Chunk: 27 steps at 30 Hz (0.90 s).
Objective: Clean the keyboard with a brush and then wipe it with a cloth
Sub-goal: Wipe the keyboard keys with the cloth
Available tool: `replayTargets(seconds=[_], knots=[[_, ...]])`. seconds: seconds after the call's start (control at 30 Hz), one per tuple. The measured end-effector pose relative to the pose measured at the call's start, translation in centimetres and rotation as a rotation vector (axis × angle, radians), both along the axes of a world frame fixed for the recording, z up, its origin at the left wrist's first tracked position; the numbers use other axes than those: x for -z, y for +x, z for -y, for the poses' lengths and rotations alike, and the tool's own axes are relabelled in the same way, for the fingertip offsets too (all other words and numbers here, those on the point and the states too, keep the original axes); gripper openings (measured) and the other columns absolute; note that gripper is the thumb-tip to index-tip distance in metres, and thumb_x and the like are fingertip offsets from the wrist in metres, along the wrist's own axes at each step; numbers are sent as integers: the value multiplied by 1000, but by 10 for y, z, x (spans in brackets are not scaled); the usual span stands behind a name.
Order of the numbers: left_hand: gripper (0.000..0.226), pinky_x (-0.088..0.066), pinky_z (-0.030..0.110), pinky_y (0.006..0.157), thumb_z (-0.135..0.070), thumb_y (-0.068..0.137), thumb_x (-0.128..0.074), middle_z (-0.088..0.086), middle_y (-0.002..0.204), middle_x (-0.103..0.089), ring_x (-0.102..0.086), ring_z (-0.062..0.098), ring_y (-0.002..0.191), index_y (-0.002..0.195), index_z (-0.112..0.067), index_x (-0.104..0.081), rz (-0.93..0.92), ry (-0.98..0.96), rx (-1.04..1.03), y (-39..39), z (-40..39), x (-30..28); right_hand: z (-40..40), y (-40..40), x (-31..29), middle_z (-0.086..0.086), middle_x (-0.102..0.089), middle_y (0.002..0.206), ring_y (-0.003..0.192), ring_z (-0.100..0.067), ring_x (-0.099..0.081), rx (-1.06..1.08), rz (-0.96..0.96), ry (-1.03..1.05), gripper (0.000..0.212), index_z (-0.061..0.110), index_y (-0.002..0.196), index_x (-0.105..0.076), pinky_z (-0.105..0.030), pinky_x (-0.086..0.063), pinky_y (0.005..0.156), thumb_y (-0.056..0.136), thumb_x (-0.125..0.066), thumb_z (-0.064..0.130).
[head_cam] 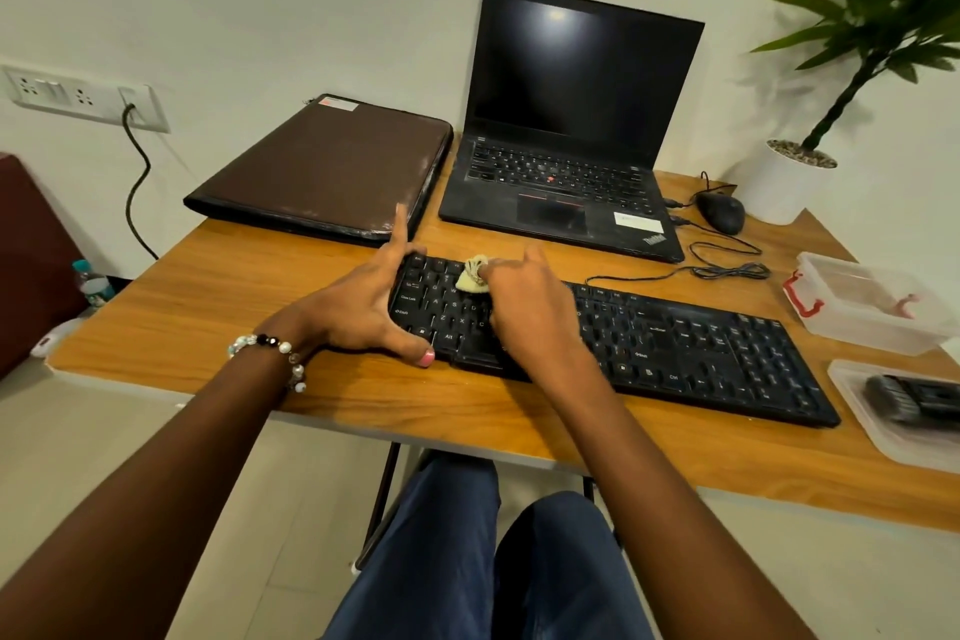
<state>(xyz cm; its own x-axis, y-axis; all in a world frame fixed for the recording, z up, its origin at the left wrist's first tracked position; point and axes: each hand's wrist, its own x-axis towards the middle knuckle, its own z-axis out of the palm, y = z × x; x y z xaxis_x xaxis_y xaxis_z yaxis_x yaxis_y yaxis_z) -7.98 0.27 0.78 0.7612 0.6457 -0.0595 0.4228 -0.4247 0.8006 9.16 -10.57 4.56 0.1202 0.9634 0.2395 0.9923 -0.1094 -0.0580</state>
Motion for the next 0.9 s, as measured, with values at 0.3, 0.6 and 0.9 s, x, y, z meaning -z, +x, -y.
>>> replayTargets(seconds=[0.3,0.6,0.9], knots=[[157,-30,36,115,-49,48,-90,0,158,-20,-28,20,141,136,-40,40,-6,50,12,-1,3,1,1,-24,-3,6,-42,100,91,-15,-47,-299,-115,-103,48,28,134,-53,-25,-42,66,89,-63,18],[159,-36,35,112,-51,45,-88,-6,151,-26,-36,15,133,139,-37,38,-32,73,6,0,3,0,6,-12,3,-11,-60,106,102,-20,-52,65,-19,47,18,6,110,-62,-21,-48,65,95,-54,10],[157,-33,26,110,-42,52,-91,-6,155,-23,-34,14,135,139,-31,39,-25,57,9,0,1,3,9,-7,7,8,-57,126,86,-8,-38,-348,-59,-103,49,32,135,-51,-18,-30,55,90,-60,15]])
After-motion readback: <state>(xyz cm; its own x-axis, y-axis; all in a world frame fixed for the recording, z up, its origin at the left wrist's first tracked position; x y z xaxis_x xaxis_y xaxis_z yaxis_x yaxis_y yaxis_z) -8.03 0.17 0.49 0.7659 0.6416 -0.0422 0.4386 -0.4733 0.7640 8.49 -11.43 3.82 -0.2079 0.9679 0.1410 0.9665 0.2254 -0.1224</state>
